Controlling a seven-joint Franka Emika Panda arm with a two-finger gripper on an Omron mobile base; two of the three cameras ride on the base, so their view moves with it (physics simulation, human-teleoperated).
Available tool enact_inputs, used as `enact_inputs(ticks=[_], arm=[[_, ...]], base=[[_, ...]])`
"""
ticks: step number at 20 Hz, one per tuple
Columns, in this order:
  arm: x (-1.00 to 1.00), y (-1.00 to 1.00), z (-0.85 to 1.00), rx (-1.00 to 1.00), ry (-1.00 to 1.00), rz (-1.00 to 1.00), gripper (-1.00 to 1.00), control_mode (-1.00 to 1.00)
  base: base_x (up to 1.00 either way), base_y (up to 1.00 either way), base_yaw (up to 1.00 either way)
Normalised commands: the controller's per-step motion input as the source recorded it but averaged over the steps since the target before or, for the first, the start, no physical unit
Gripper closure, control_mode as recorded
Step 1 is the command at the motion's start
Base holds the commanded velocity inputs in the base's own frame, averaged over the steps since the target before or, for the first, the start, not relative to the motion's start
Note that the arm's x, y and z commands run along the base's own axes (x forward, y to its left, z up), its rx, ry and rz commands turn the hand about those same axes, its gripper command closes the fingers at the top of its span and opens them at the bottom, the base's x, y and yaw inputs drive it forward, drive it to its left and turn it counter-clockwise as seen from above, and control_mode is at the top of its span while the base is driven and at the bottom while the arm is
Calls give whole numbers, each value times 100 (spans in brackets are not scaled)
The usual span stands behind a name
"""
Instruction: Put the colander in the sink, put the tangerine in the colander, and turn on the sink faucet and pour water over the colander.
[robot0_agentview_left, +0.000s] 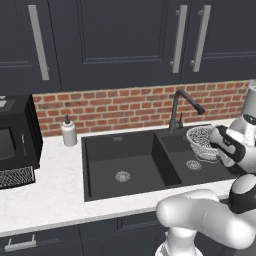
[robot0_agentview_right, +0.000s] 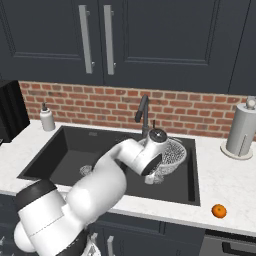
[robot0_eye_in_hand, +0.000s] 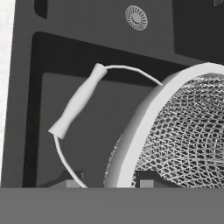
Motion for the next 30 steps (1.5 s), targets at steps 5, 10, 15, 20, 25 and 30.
enact_inputs(ticks=[5,10,15,20,25,30], arm=[[24,8,-15,0,0,0,100,-100],[13,6,-26,0,0,0,100,-100],[0,1,-33,0,0,0,100,-100],[0,0,-26,0,0,0,100,-100],[4,0,-24,0,0,0,100,-100],[15,0,-18,0,0,0,100,-100]], base=[[0,0,0],[0,0,0],[0,0,0],[0,0,0],[0,0,0],[0,0,0]])
